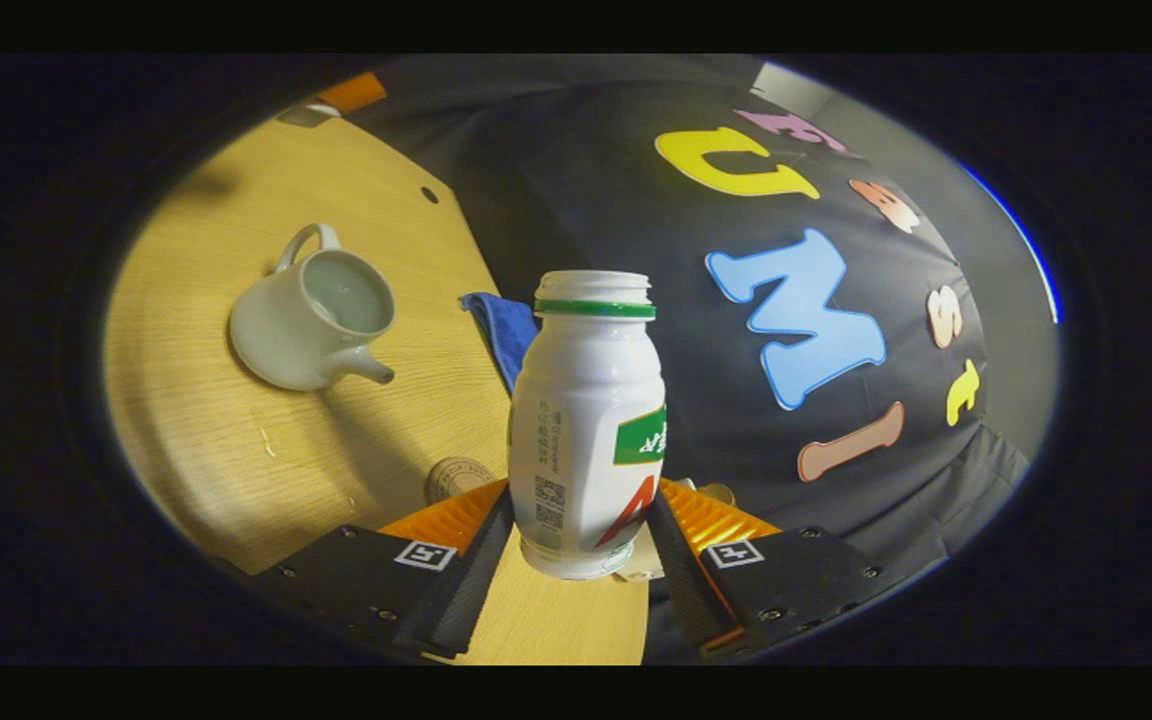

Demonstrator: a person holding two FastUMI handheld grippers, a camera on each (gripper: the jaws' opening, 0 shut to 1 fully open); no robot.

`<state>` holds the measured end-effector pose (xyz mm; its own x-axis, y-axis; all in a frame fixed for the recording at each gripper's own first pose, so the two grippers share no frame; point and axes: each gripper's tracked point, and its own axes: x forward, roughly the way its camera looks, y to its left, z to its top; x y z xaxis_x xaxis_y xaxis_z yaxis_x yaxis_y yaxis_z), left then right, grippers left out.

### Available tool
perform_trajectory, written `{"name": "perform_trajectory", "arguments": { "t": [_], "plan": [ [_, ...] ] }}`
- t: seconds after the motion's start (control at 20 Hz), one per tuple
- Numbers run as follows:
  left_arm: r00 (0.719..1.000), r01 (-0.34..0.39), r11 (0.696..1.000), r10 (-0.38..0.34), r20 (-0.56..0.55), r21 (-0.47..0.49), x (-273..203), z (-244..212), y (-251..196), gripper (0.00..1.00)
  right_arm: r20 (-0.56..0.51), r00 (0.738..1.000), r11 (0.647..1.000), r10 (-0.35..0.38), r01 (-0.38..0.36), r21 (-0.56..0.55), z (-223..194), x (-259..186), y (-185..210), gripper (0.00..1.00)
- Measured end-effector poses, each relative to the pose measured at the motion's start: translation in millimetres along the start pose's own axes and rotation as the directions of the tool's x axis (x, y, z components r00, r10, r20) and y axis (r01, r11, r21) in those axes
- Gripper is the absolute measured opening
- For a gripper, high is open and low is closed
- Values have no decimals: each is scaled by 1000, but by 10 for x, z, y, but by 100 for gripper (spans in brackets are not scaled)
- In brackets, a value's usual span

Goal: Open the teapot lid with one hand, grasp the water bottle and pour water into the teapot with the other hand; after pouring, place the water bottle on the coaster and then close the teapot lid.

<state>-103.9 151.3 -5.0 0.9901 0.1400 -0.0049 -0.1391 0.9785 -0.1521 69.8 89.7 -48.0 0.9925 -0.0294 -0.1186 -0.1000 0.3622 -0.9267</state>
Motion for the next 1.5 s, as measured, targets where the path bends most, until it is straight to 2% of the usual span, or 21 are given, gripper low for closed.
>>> {"name": "perform_trajectory", "arguments": {
  "t": [0.3,0.4,0.55,0.75,0.85,0.9,0.95,1.05,1.1,1.35,1.4,1.5],
  "plan": [
    [1000,-21,1000,21,-9,-7,-24,-75,161,12,22,999,980,-37,41,-193,127,-14,26,76],
    [999,-32,999,32,-8,4,-42,-66,206,8,22,998,968,-52,56,-245,133,21,18,76],
    [999,-46,999,46,-4,21,-39,-48,251,8,32,997,946,-74,81,-315,135,47,-41,76],
    [998,-58,998,58,-7,27,-48,-52,279,8,46,996,927,-82,93,-363,147,68,-68,76],
    [998,-60,998,60,-10,28,-58,-69,259,12,58,994,916,-90,106,-386,168,79,-84,73],
    [998,-65,997,66,-10,31,-60,-69,264,12,64,993,910,-94,112,-398,181,84,-92,76],
    [998,-69,997,70,-10,32,-70,-71,272,8,71,993,904,-98,119,-410,195,94,-103,76],
    [998,-68,997,68,-13,41,-72,-79,249,12,86,990,888,-107,134,-439,231,95,-127,76],
    [998,-67,997,68,-12,43,-66,-77,247,8,92,990,882,-111,140,-449,237,100,-131,76],
    [998,-63,997,64,-17,38,-65,-110,228,8,115,985,855,-129,169,-490,274,95,-168,76],
    [998,-64,997,65,-18,38,-68,-109,238,12,118,984,851,-131,172,-495,279,93,-180,76],
    [997,-69,997,70,-17,41,-77,-101,262,12,132,982,833,-139,188,-521,308,91,-217,76]
  ]
}}
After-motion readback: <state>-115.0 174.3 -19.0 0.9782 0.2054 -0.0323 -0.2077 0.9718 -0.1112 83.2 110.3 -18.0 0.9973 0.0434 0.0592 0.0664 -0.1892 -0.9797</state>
